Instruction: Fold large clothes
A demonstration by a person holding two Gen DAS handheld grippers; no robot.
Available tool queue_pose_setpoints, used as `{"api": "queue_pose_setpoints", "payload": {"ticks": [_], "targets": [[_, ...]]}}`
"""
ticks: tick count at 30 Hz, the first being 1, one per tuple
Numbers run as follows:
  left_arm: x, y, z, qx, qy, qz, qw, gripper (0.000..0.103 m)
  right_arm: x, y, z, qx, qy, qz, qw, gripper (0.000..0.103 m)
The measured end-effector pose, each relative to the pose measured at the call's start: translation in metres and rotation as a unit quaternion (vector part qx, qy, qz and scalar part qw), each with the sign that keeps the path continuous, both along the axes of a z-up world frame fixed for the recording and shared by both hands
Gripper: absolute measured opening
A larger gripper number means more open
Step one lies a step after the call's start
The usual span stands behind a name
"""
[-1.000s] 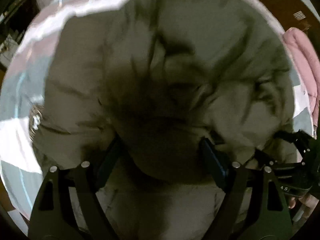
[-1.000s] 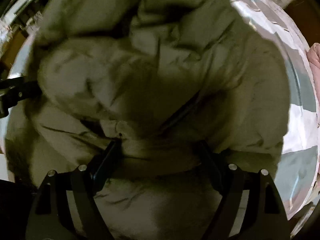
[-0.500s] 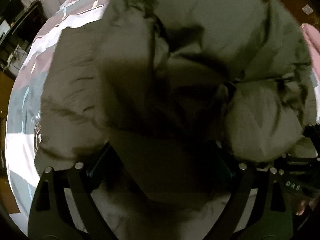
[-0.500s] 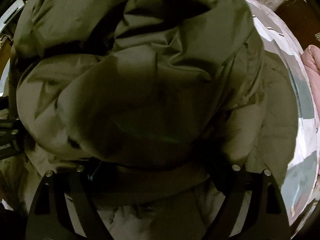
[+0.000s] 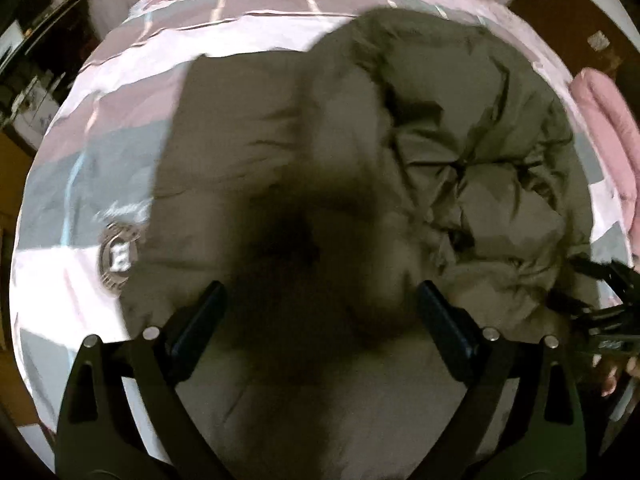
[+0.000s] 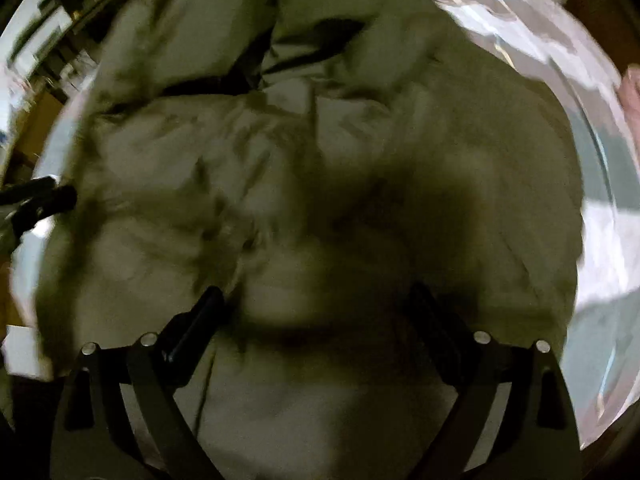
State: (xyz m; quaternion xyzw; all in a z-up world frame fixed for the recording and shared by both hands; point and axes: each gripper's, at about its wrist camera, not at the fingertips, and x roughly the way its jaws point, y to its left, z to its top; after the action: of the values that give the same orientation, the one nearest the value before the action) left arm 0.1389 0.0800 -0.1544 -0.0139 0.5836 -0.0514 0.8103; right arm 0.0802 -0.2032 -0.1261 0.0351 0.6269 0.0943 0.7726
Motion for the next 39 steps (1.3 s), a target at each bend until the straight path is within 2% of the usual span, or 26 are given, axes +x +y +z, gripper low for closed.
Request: {"api": "queue_pose_setpoints", "payload": {"ticks": [3, 5, 6, 7, 9, 10, 11, 12, 15, 16, 18, 19, 21, 22, 23, 25, 27, 29, 31, 33, 35, 39], "targets": [[-0.027, 0.037, -0.008, -0.025, 0.049, 0.031, 0.9980, 0.099, -0.052, -0.053, 0.007, -0.004, -0.005, -0.071, 0.997, 0.098], [-0.051, 0.068, -0.025, -0.050, 0.105, 0.061, 0.9914, 0.099, -0.086, -0.092, -0.003, -0.027, 0.009, -0.143, 0.989, 0.098], [-0.065, 0.079, -0.035, -0.064, 0.131, 0.079, 0.9861, 0.099, -0.093, -0.111, -0.009, -0.029, 0.021, -0.178, 0.983, 0.098], [-0.076, 0.091, -0.044, -0.083, 0.156, 0.099, 0.9792, 0.099, -0.108, -0.134, -0.020, -0.017, 0.045, -0.228, 0.972, 0.098], [-0.095, 0.114, -0.062, -0.129, 0.202, 0.144, 0.9601, 0.099, -0.125, -0.164, -0.042, 0.027, 0.101, -0.298, 0.949, 0.098], [-0.101, 0.121, -0.069, -0.148, 0.222, 0.161, 0.9500, 0.099, -0.130, -0.172, -0.056, 0.071, 0.132, -0.319, 0.936, 0.098], [-0.100, 0.128, -0.075, -0.158, 0.233, 0.166, 0.9449, 0.099, -0.131, -0.173, -0.065, 0.115, 0.145, -0.325, 0.927, 0.098], [-0.104, 0.126, -0.077, -0.169, 0.242, 0.166, 0.9408, 0.099, -0.132, -0.171, -0.069, 0.138, 0.149, -0.324, 0.924, 0.098], [-0.107, 0.119, -0.080, -0.179, 0.252, 0.149, 0.9393, 0.099, -0.123, -0.151, -0.067, 0.141, 0.145, -0.281, 0.938, 0.095], [-0.107, 0.116, -0.082, -0.180, 0.259, 0.142, 0.9384, 0.098, -0.121, -0.140, -0.066, 0.145, 0.146, -0.264, 0.942, 0.091], [-0.109, 0.116, -0.086, -0.180, 0.268, 0.138, 0.9364, 0.097, -0.122, -0.127, -0.067, 0.133, 0.150, -0.246, 0.948, 0.066], [-0.103, 0.118, -0.089, -0.182, 0.270, 0.138, 0.9353, 0.092, -0.114, -0.126, -0.067, 0.128, 0.144, -0.245, 0.950, 0.057], [-0.099, 0.123, -0.091, -0.197, 0.272, 0.143, 0.9312, 0.070, -0.109, -0.127, -0.064, 0.153, 0.127, -0.247, 0.949, 0.030], [-0.104, 0.126, -0.093, -0.214, 0.272, 0.150, 0.9260, 0.050, -0.108, -0.126, -0.060, 0.166, 0.115, -0.244, 0.948, 0.025], [-0.107, 0.129, -0.094, -0.231, 0.271, 0.156, 0.9213, 0.028, -0.112, -0.118, -0.057, 0.173, 0.107, -0.242, 0.949, 0.018], [-0.113, 0.127, -0.088, -0.272, 0.261, 0.156, 0.9131, 0.011, -0.112, -0.120, -0.048, 0.211, 0.082, -0.247, 0.942, 0.013], [-0.110, 0.132, -0.076, -0.324, 0.235, 0.153, 0.9034, 0.008, -0.116, -0.127, -0.032, 0.261, 0.043, -0.245, 0.933, 0.011], [-0.110, 0.135, -0.059, -0.389, 0.193, 0.149, 0.8885, 0.007, -0.118, -0.135, -0.012, 0.314, -0.010, -0.234, 0.920, 0.010], [-0.108, 0.135, -0.042, -0.422, 0.148, 0.146, 0.8823, 0.007, -0.114, -0.141, 0.013, 0.356, -0.063, -0.221, 0.906, 0.010], [-0.100, 0.144, -0.020, -0.466, 0.090, 0.148, 0.8676, 0.007, -0.105, -0.150, 0.033, 0.370, -0.096, -0.214, 0.899, 0.010], [-0.090, 0.146, -0.007, -0.490, 0.057, 0.152, 0.8567, 0.007, -0.086, -0.154, 0.048, 0.391, -0.115, -0.207, 0.889, 0.010], [-0.052, 0.141, 0.022, -0.494, 0.015, 0.162, 0.8540, 0.007, -0.028, -0.143, 0.081, 0.395, -0.148, -0.187, 0.887, 0.010]]}}
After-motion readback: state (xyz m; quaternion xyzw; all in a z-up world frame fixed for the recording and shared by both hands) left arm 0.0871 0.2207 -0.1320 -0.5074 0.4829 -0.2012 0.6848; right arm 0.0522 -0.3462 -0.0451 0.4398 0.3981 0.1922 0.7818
